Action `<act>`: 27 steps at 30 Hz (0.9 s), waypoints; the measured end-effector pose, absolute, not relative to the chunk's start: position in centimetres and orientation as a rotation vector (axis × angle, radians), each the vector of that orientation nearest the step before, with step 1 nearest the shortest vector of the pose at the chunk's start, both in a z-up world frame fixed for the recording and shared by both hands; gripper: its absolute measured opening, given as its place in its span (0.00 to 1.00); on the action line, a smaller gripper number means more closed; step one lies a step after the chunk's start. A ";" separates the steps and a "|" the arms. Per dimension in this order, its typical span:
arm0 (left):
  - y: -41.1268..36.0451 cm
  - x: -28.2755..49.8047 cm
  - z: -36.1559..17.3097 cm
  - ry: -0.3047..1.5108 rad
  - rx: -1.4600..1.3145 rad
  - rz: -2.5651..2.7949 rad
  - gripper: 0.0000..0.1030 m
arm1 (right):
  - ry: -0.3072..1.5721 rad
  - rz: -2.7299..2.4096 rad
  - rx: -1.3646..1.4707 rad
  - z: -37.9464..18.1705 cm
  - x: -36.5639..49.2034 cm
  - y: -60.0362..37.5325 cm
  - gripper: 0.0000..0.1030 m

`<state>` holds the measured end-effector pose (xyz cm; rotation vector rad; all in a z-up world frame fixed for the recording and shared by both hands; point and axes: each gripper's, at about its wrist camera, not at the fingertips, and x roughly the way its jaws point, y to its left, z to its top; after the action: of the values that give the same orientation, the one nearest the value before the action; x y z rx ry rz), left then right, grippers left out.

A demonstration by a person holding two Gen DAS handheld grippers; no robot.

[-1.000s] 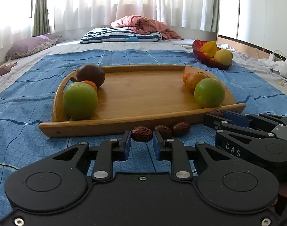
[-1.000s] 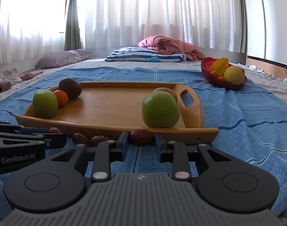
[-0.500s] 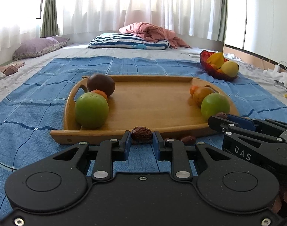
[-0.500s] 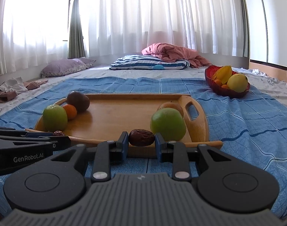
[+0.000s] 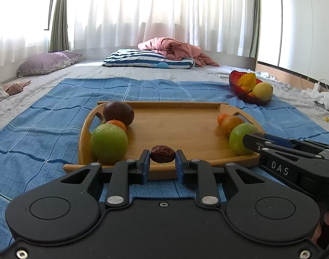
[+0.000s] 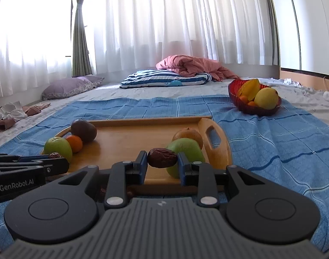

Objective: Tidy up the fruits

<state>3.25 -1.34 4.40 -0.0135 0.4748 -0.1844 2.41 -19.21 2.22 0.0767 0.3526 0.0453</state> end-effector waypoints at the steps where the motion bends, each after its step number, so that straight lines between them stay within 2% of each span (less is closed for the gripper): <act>1: -1.3 3.3 4.5 0.475 -0.015 -0.188 0.23 | 0.352 0.047 0.076 2.3 2.5 -19.2 0.33; 17: 0.2 8.0 7.3 0.517 -0.075 -0.258 0.23 | 0.343 0.056 0.080 4.4 5.0 -19.4 0.33; 22: 2.4 11.5 9.7 0.546 -0.126 -0.264 0.23 | 0.375 0.050 0.115 6.4 7.5 -20.7 0.33; 27: 3.7 15.6 12.0 0.579 -0.115 -0.267 0.23 | 0.487 0.076 0.150 8.2 12.0 -22.1 0.33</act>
<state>15.58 3.66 12.04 -0.1147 0.5789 -0.2670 11.98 -22.14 8.24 0.1499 0.4868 0.0765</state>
